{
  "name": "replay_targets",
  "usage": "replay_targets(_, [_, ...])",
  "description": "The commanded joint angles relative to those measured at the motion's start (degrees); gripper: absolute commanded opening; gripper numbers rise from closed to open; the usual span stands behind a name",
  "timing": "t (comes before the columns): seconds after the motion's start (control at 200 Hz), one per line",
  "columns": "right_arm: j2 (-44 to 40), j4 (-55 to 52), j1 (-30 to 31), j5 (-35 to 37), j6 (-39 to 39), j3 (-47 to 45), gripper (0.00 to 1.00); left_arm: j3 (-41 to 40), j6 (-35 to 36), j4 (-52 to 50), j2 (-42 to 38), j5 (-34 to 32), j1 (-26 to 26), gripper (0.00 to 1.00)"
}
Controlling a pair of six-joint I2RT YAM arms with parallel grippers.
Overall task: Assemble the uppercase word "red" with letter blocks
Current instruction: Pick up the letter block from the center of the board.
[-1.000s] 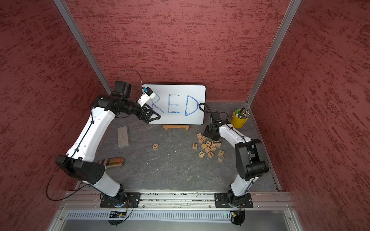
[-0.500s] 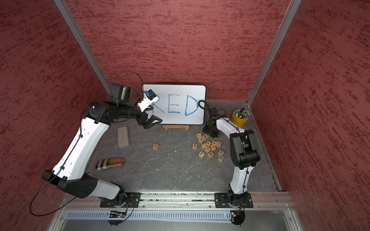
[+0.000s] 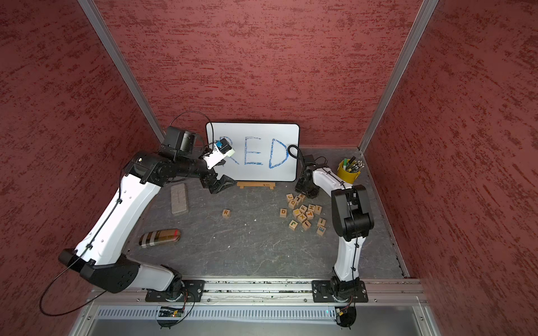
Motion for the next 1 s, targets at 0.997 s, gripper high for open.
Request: replay_targets(0.997, [3.17,-2.66,-0.5,6.45,-3.92,-0.36,0.36,-3.03,1.62,0.98,-2.2,-2.12,-1.24,1.0])
